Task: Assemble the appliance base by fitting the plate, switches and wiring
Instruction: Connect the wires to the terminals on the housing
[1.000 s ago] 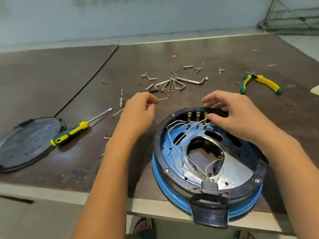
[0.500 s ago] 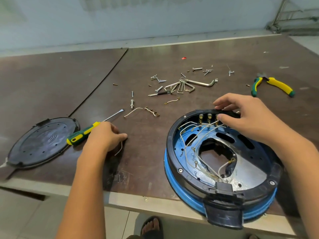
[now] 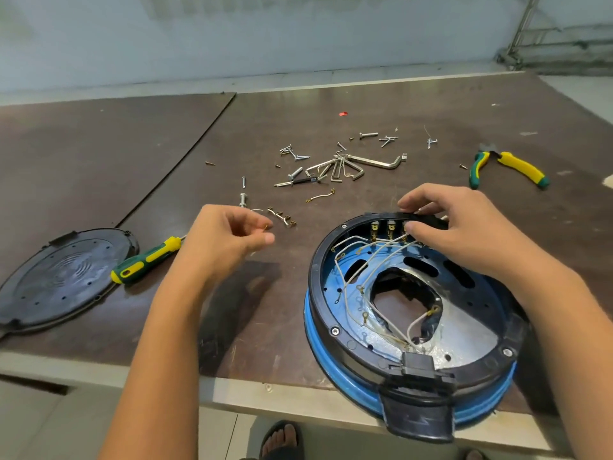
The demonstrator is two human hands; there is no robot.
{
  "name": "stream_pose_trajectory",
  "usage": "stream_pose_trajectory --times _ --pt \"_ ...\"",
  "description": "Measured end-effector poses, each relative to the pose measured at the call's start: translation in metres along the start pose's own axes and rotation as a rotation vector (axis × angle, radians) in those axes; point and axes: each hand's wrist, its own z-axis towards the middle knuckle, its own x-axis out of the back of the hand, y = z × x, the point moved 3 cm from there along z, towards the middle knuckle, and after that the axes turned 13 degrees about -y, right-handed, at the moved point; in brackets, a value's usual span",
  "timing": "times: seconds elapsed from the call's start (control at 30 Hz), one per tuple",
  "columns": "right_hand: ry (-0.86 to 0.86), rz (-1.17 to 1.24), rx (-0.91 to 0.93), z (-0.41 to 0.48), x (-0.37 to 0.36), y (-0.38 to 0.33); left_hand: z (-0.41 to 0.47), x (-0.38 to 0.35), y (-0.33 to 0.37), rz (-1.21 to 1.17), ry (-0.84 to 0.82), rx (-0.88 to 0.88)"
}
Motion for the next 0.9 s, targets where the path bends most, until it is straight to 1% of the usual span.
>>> stream_pose_trajectory --times 0.1,0.23,0.37,0.47,0.63,0.7,0.73,0.77,0.8,0.87,0.9 --pt "0.009 -0.002 0.011 -0.001 0.000 -0.001 -0.002 -0.017 0.024 -0.201 -0.084 -0.120" --pt "0.004 0.005 0.025 -0.002 0.001 -0.002 -0.004 -0.041 0.044 -0.597 -0.160 -0.149" --pt "0.005 0.018 0.035 -0.002 0.001 -0.001 -0.001 -0.050 0.051 -0.715 -0.190 -0.165" --pt "0.003 0.021 0.038 -0.002 0.001 0.000 -0.001 -0.049 0.050 -0.727 -0.194 -0.167" --pt "0.000 0.018 0.035 -0.002 0.001 0.000 0.000 -0.050 0.050 -0.671 -0.204 -0.170" --pt "0.001 0.013 0.035 -0.002 0.001 0.000 0.001 -0.050 0.048 -0.610 -0.201 -0.146" --pt "0.000 0.010 0.033 -0.002 0.000 0.000 0.002 -0.049 0.045 -0.553 -0.175 -0.127" --pt "0.001 0.008 0.030 -0.002 0.000 0.000 0.005 -0.046 0.040 -0.460 -0.123 -0.106" --pt "0.001 0.008 0.028 -0.002 0.000 0.000 0.008 -0.043 0.033 -0.317 -0.048 -0.080" --pt "0.000 0.011 0.026 -0.002 0.001 0.000 0.016 -0.036 0.019 0.037 0.081 -0.007" --pt "-0.002 0.012 0.024 -0.002 0.001 0.000 0.019 -0.034 0.012 0.181 0.115 0.035"
